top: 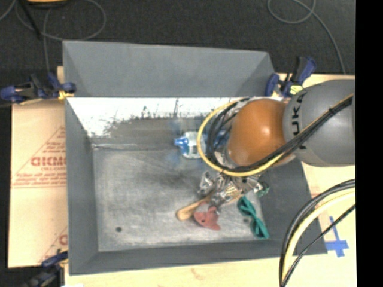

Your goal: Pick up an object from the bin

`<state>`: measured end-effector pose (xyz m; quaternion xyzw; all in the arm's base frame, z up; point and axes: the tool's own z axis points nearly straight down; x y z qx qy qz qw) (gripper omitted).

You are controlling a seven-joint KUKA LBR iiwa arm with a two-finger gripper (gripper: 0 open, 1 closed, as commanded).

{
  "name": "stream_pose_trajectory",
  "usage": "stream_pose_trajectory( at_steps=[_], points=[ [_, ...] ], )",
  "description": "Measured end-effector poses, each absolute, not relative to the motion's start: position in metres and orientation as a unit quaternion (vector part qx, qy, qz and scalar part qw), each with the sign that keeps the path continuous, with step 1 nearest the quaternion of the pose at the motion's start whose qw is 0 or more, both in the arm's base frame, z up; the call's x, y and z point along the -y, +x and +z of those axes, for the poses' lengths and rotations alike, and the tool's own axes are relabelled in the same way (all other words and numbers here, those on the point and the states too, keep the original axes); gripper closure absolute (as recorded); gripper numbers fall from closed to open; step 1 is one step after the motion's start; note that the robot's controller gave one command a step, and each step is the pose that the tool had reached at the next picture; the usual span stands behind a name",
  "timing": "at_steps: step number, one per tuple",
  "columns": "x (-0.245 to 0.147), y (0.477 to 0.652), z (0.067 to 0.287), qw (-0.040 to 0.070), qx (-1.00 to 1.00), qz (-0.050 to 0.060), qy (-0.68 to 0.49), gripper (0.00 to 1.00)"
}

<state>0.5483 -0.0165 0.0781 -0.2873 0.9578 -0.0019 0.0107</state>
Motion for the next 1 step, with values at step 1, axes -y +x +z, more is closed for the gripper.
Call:
stream_pose_trajectory(
  at_steps=[1],
  points=[
    [0.0165, 0.5483, 0.0781, 0.011, -0.958, -0.002, -0.287, 1.00]
  ],
)
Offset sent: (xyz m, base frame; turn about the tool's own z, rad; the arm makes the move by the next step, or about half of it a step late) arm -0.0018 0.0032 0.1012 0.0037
